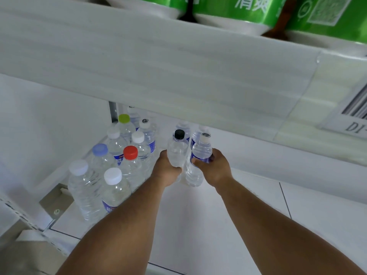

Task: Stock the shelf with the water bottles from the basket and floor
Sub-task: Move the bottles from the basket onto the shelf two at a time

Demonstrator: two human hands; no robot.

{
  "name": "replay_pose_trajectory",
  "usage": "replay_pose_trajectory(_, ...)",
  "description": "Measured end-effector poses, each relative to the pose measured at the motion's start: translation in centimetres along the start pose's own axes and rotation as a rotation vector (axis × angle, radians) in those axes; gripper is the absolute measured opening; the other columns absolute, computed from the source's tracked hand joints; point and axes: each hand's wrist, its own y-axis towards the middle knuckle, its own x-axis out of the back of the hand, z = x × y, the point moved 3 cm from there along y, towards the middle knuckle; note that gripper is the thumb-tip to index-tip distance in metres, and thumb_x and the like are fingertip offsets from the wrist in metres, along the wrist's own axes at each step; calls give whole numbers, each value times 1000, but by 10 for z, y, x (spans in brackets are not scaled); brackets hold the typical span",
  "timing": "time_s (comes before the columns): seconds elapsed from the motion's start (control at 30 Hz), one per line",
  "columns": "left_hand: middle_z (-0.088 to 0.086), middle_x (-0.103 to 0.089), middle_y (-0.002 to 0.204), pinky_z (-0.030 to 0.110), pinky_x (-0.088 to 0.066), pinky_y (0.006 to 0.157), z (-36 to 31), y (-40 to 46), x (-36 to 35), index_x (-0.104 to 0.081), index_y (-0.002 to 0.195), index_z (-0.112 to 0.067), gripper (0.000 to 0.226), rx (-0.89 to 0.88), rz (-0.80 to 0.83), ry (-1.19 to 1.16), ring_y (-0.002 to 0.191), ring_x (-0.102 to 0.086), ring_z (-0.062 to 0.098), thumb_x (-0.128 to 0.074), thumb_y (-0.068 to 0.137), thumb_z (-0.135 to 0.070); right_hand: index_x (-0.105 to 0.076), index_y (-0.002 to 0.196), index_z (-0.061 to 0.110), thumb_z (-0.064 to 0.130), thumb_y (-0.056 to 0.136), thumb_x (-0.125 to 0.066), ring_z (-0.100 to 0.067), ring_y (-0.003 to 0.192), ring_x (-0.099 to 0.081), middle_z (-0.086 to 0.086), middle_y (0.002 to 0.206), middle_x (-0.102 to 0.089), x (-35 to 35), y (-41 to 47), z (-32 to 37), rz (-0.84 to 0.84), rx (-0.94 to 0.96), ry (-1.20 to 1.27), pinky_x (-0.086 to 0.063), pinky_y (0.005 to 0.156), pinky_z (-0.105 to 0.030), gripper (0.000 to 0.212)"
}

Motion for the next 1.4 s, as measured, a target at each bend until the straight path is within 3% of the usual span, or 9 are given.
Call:
replay_pose_trajectory(0.17,-16,-52,90,28,-44,78,-4,3,0,-49,126,-20,58,-8,17,36,95,-55,18,-73,74,-10,-56,81,37,34,74,-82,-10,88,-64,18,88,-65,1,0,-1,17,-11,6,-53,80,-32,27)
replay_pose_trajectory(0.33,2,-58,126,36,-52,90,3,3,-1,-42,139,-16,74,55,66,44,114,-57,24,-76,72,-12,-53,79,38,30,76,-81,-17,92,-64,19,88,-63,1,-1,-3,31,-31,-13,-53,75,-31,29)
replay_pose_trajectory(0.43,7,-48,143,36,-49,98,5,-6,2,-29,149,-13,89,103,74,85,128,-49,27,-76,73,-17,-59,100,34,33,77,-80,-20,105,-63,9,113,-66,3,-4,-9,43,-78,-45,-53,79,-32,31)
replay_pose_trajectory(0.5,10,-39,151,28,-45,96,3,-17,5,-18,153,-11,97,127,63,127,134,-44,27,-75,75,-19,-48,139,21,38,79,-79,-20,122,-56,1,140,-54,4,-11,-11,53,-123,-72,-48,87,-30,69)
replay_pose_trajectory(0.57,9,-34,155,28,-41,101,-1,-32,9,-12,155,-11,97,131,62,141,138,-39,27,-72,79,-18,-31,152,18,42,82,-76,-21,132,-49,-2,151,-43,5,-23,-12,48,-167,-92,-46,97,-32,87)
replay_pose_trajectory(0.73,0,-55,127,33,-53,84,-11,-82,22,-34,143,-18,68,76,218,206,104,-60,24,-62,82,-20,-26,154,16,47,92,-60,-25,132,-48,-4,154,-39,6,-74,-12,31,-232,-240,-44,102,-35,78)
replay_pose_trajectory(0.87,0,-34,155,28,-41,102,-19,-128,39,-21,154,-25,78,-85,403,426,133,-45,23,-60,86,-23,-33,149,11,53,95,-47,-29,136,-40,-8,150,-43,1,-133,-8,80,-114,-635,-36,107,-37,69)
replay_pose_trajectory(1.03,-3,-33,157,40,-38,110,-22,-186,61,-27,151,-28,74,-264,513,710,137,-41,23,-61,86,-28,-25,153,10,61,95,-38,-27,150,-15,-10,161,-23,-11,-202,-2,149,-10,-965,-18,121,-40,77)
replay_pose_trajectory(1.4,-7,-30,158,38,-37,110,1,-282,102,-27,152,-29,70,-282,458,838,137,-40,23,-54,87,-30,-21,155,14,58,93,-45,-24,152,-8,-7,164,-16,-23,-310,5,159,55,-947,-17,120,-39,79)
